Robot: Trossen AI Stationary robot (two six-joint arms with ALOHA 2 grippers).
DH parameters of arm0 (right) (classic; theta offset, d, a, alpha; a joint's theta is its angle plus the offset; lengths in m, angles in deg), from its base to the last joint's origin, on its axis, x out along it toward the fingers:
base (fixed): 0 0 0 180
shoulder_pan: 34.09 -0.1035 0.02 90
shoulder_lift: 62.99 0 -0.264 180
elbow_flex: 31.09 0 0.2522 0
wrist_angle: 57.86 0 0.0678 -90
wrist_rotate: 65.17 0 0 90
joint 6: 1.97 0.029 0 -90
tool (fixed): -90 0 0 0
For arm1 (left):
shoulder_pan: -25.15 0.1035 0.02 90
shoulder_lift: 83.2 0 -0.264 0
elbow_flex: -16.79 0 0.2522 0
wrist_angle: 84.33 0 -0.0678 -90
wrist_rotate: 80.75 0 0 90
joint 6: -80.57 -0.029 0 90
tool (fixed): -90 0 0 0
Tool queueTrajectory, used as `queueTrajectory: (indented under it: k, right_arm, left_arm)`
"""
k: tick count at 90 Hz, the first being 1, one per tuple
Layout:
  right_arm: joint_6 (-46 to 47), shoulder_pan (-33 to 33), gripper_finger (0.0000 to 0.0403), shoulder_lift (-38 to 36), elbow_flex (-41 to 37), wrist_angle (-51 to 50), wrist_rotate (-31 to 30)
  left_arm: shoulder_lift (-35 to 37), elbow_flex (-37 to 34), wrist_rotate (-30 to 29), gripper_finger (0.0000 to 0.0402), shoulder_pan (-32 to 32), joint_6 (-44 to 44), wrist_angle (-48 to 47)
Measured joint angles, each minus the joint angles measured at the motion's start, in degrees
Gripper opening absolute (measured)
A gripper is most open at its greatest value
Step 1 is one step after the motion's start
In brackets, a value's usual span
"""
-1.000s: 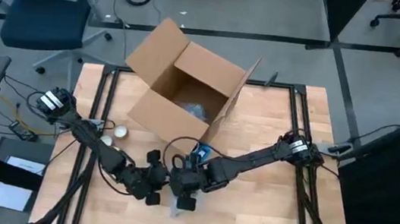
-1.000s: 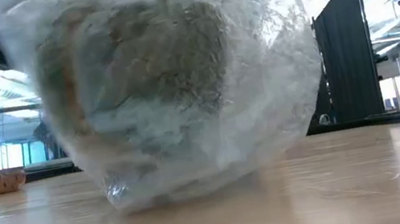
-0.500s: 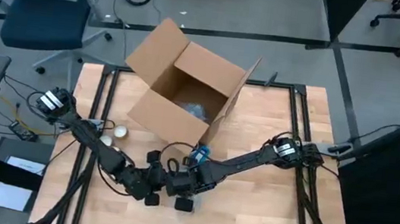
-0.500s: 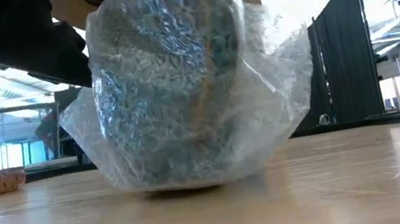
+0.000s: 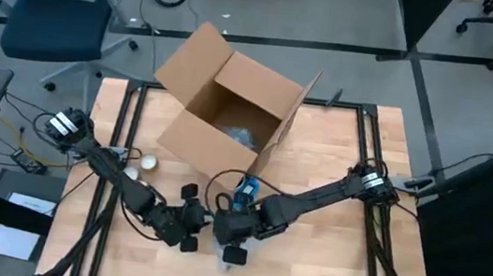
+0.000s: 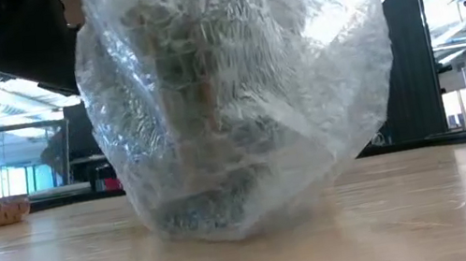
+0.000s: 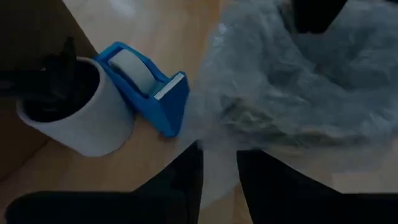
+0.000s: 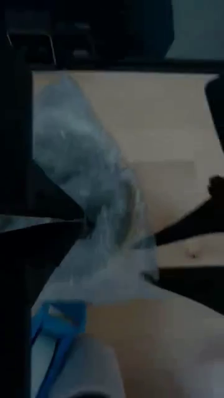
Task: Wrap mug
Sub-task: Wrap the brown mug with the bubble wrap on the table
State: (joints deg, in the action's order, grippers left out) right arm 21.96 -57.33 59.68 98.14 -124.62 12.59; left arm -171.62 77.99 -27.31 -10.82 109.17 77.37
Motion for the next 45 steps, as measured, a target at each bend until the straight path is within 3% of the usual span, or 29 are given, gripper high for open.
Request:
queueTrajectory:
  k: [19, 45]
  right_arm:
    - [0.2, 0.6, 0.0000, 2.2, -4.3, 2.6, -3.1]
    - [0.4, 0.6, 0.0000, 4.3, -8.0, 8.6, 0.9]
  left_arm:
    - [0.0, 0.0, -2.5, 0.0082, 0.1, 0.1, 1.0]
    - [0.0, 0.0, -2.6, 0.0082, 1.4, 0.1, 2.3]
